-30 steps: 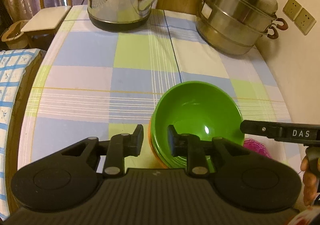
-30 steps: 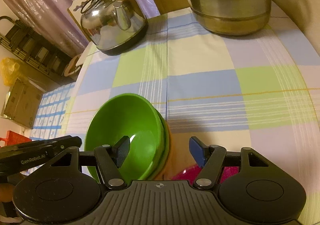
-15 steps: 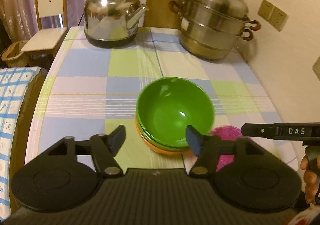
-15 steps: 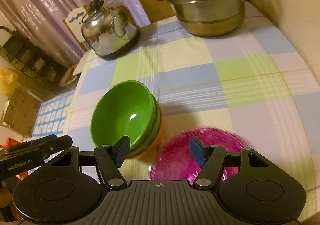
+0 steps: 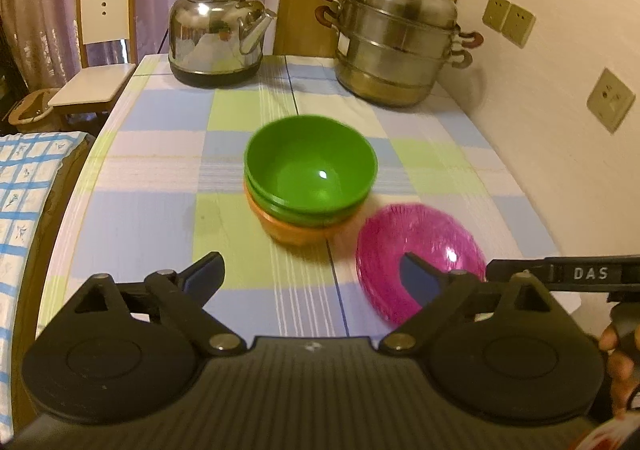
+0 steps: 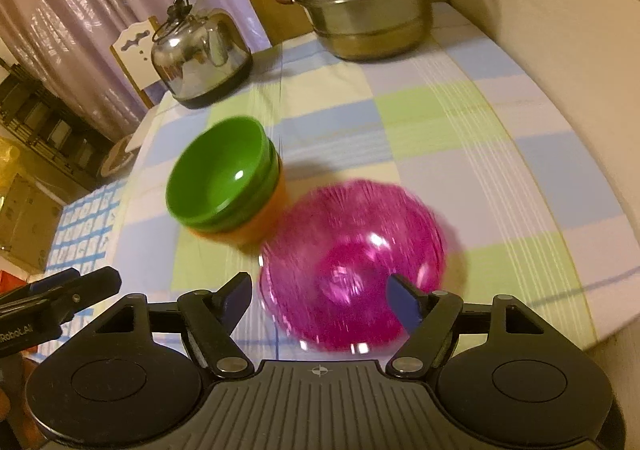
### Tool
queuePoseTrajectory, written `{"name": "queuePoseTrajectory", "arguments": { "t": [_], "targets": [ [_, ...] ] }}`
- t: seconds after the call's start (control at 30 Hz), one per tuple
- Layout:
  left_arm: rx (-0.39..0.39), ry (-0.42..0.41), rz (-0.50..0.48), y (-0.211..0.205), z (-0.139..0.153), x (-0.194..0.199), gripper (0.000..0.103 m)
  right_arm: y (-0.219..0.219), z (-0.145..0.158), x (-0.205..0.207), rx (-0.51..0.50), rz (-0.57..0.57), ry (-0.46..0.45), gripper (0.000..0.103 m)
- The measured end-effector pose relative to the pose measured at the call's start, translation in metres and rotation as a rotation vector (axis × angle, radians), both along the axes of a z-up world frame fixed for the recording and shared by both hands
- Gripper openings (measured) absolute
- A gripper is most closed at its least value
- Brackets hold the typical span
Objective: Organize plates and bowls
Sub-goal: 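Lift both open tools up and back from the bowl stack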
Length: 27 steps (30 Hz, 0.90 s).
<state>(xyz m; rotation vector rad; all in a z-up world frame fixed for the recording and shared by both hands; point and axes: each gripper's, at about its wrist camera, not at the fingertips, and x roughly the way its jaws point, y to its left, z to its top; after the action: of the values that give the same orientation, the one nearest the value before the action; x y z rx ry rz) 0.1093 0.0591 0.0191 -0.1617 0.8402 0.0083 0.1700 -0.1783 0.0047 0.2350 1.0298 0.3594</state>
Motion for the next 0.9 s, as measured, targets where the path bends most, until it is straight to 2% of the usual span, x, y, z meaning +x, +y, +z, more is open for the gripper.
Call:
{"name": "queuePoseTrajectory", "arguments": {
  "t": [0.2, 0.4, 0.63, 0.9],
  "targets": [
    [0.015, 0.003, 0.031, -0.014, -0.009, -0.026, 0.094, -0.019, 0.000, -0.035, 0.005, -0.027, -0.016, 0.074],
    [0.038, 0.000, 0.009, -0.028, -0.014, -0.040, 0.094, -0.035, -0.006, -0.059, -0.011, -0.055, -0.014, 0.074],
    [-0.001, 0.033, -0.016, -0.038, -0.024, -0.045, 0.094, -0.045, -0.018, -0.079, -0.051, -0.058, -0.009, 0.074],
    [-0.033, 0.047, -0.034, -0.041, -0.031, -0.048, 0.094, -0.051, -0.027, -0.082, -0.063, -0.063, 0.010, 0.074]
  ]
}}
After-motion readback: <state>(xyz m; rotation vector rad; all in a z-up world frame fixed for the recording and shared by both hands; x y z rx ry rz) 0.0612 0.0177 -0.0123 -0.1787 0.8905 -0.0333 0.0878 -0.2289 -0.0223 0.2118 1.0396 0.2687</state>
